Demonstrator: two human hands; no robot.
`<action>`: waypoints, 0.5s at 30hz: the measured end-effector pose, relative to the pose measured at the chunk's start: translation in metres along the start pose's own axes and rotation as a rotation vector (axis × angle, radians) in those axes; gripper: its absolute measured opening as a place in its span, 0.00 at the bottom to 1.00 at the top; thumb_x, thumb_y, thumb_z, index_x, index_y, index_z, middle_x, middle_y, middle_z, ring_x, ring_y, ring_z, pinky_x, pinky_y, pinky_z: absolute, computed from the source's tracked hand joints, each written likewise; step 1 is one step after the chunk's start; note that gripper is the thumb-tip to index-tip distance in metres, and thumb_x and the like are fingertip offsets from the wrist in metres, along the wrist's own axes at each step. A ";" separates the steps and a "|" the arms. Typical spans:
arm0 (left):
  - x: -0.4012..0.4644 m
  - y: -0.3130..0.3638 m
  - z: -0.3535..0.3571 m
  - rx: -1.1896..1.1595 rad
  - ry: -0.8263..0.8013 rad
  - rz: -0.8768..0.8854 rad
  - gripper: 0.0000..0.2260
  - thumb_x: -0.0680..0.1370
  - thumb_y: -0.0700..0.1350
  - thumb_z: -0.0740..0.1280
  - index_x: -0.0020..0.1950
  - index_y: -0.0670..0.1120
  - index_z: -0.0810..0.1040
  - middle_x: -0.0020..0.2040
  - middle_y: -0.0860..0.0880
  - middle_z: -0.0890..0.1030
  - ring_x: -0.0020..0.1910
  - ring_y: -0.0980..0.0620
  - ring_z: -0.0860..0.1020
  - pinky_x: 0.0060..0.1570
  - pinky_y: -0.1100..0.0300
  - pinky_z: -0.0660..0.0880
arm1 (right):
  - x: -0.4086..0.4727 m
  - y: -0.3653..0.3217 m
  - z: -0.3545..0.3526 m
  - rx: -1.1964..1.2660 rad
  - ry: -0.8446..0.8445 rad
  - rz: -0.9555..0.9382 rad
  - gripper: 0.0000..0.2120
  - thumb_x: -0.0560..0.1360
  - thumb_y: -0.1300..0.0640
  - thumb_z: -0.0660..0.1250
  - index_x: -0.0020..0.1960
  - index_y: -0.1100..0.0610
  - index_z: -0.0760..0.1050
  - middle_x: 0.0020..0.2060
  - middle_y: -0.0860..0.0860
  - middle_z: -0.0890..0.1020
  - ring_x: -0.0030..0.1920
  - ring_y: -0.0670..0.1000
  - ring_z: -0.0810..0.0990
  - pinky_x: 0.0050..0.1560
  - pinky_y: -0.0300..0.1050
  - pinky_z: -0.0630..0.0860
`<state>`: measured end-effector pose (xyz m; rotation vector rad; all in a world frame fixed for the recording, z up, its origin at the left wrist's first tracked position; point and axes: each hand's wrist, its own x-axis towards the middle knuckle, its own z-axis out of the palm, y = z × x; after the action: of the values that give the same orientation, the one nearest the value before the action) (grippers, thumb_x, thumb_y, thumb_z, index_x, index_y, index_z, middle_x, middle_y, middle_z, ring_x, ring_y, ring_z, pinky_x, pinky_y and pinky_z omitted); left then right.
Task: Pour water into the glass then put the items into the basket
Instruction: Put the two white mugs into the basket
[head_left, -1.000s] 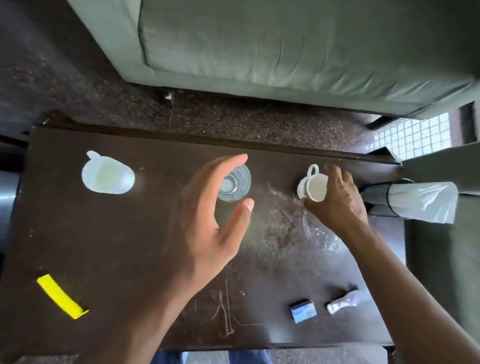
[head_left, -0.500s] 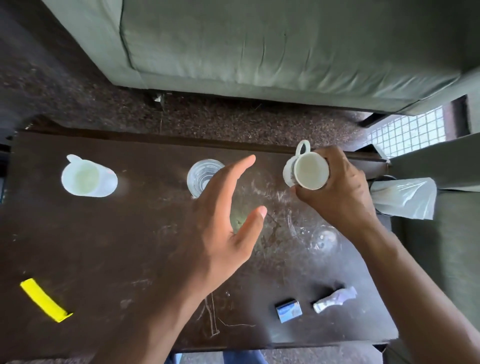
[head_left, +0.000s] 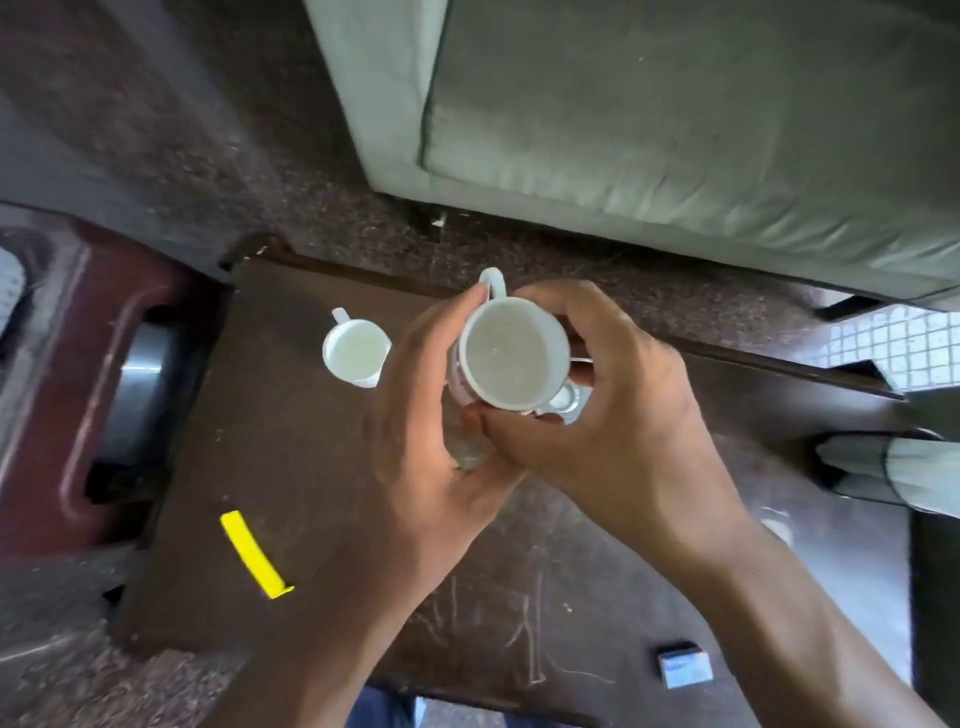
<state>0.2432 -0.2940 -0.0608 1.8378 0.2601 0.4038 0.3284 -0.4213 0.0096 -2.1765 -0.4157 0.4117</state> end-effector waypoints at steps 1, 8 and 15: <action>-0.004 -0.004 -0.012 0.027 0.041 -0.010 0.35 0.75 0.48 0.80 0.79 0.42 0.73 0.73 0.49 0.80 0.70 0.42 0.82 0.65 0.42 0.81 | 0.000 -0.007 0.013 0.010 -0.020 0.003 0.26 0.65 0.50 0.83 0.61 0.45 0.78 0.51 0.40 0.84 0.52 0.44 0.83 0.47 0.41 0.79; -0.021 -0.037 -0.102 0.022 0.130 -0.135 0.31 0.75 0.49 0.83 0.75 0.46 0.77 0.70 0.48 0.82 0.67 0.39 0.83 0.61 0.41 0.82 | 0.011 -0.039 0.085 0.080 -0.277 -0.006 0.37 0.63 0.34 0.81 0.69 0.40 0.75 0.60 0.38 0.84 0.60 0.39 0.83 0.56 0.39 0.82; -0.027 -0.066 -0.182 0.108 0.273 -0.212 0.31 0.73 0.53 0.83 0.73 0.50 0.79 0.70 0.51 0.82 0.70 0.44 0.81 0.64 0.43 0.82 | 0.062 -0.017 0.133 0.036 -0.131 0.149 0.27 0.68 0.49 0.83 0.65 0.46 0.80 0.58 0.43 0.86 0.57 0.44 0.85 0.62 0.49 0.83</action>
<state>0.1472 -0.1244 -0.0798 1.8355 0.6697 0.4998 0.3237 -0.2927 -0.0619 -2.1596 -0.3154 0.6420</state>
